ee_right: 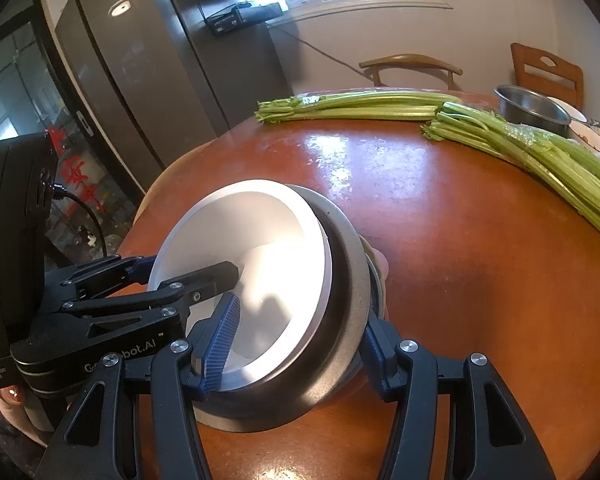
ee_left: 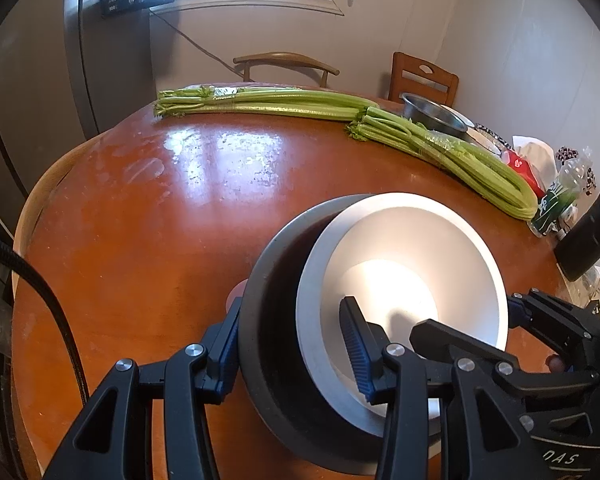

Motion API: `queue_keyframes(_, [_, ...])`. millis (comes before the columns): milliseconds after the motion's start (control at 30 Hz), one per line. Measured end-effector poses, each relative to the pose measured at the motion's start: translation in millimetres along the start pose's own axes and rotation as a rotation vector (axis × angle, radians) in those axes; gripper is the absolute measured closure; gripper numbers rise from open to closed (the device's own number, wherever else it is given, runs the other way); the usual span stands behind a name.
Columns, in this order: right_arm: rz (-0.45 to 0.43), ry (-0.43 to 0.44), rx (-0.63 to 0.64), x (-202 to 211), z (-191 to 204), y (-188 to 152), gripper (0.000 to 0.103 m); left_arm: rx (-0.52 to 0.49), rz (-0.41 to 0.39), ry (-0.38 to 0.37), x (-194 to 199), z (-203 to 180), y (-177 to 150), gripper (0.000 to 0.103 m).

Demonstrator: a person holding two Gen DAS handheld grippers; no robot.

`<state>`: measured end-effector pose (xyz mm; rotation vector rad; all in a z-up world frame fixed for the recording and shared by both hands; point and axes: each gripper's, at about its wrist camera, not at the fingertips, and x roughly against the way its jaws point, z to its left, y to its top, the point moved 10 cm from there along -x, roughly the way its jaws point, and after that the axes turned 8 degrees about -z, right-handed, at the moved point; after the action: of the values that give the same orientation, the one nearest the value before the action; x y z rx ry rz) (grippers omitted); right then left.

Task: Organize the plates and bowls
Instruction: 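Lift the nested bowl stack with the left gripper and carry it to the steel tray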

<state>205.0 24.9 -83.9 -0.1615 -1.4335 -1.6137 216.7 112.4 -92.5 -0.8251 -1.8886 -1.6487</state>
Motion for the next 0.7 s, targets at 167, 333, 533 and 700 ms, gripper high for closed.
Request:
queue_keyframes(167, [0.011, -0.006, -0.001, -4, -2, -3, 0.044, 0.003, 0.010, -0.002, -4, 2, -3, 0.057])
queue_keyframes(333, [0.017, -0.011, 0.001, -6, -4, -5, 0.044, 0.004, 0.018, -0.006, -7, 3, -5, 0.057])
queue_keyframes(533, [0.022, -0.015, 0.001, -8, -5, -6, 0.044, -0.001, 0.021, -0.003, -10, 4, -6, 0.057])
queue_keyframes(700, [0.022, -0.026, 0.014, -9, -5, -7, 0.044, -0.008, 0.017, 0.004, -11, 4, -6, 0.057])
